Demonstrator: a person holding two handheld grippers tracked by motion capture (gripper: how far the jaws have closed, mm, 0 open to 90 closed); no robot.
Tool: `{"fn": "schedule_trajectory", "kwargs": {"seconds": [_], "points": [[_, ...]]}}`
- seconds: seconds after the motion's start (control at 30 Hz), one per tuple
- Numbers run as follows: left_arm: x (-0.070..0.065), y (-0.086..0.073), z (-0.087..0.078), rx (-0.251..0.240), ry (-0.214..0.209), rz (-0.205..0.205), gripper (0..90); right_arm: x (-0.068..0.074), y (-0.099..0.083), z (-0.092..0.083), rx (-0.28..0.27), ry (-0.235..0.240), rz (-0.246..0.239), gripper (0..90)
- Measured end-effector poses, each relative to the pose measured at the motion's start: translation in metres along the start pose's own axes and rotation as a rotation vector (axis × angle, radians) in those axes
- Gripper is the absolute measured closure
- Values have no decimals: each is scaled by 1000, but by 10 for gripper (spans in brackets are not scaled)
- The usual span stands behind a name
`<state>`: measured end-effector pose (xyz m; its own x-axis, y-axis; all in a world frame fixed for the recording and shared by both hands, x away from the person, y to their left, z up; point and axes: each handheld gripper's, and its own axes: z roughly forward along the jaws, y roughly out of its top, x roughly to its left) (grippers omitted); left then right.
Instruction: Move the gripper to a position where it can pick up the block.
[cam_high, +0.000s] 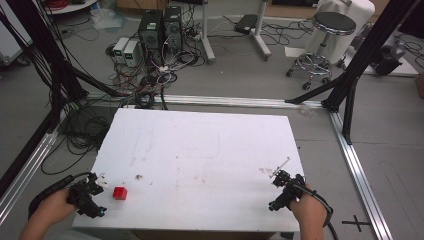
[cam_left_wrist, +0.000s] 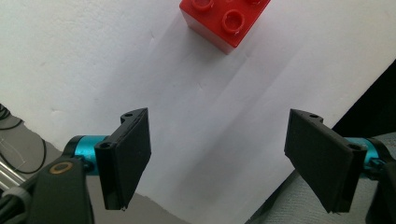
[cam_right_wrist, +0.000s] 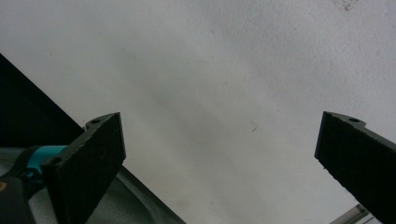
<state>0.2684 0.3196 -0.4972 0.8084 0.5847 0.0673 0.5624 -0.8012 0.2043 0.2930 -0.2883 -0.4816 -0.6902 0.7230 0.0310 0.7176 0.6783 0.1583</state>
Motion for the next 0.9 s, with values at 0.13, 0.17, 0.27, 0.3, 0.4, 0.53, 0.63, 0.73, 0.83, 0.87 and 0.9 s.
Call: {"fn": "schedule_trajectory", "kwargs": {"seconds": [0.13,0.17,0.27,0.3,0.4,0.53,0.63,0.73,0.83,0.87,0.9], "points": [[-1,1,-2,-2,-5,9,231,0,0,0,0,3,-5,9],[-1,1,-2,-4,-4,11,231,0,0,0,0,2,-6,9],[-1,1,-3,-7,-2,9,231,0,1,0,-3,1,-11,9],[-1,1,-3,-7,-2,8,231,0,1,-1,-1,4,-11,9],[-1,1,-3,-6,-5,10,231,0,1,0,-2,5,-10,9],[-1,1,-4,-6,-8,10,231,0,0,0,-1,8,-8,9],[-1,1,-3,-10,-6,7,231,1,1,0,4,9,-3,9],[-1,0,-3,-11,-7,3,231,2,1,0,1,12,-5,9],[-1,0,-3,-8,-11,3,231,1,1,0,4,10,-8,9],[0,1,-3,0,-16,20,231,2,1,0,4,10,-10,9],[0,1,-3,1,-22,26,231,2,1,1,5,10,-10,9]]}}
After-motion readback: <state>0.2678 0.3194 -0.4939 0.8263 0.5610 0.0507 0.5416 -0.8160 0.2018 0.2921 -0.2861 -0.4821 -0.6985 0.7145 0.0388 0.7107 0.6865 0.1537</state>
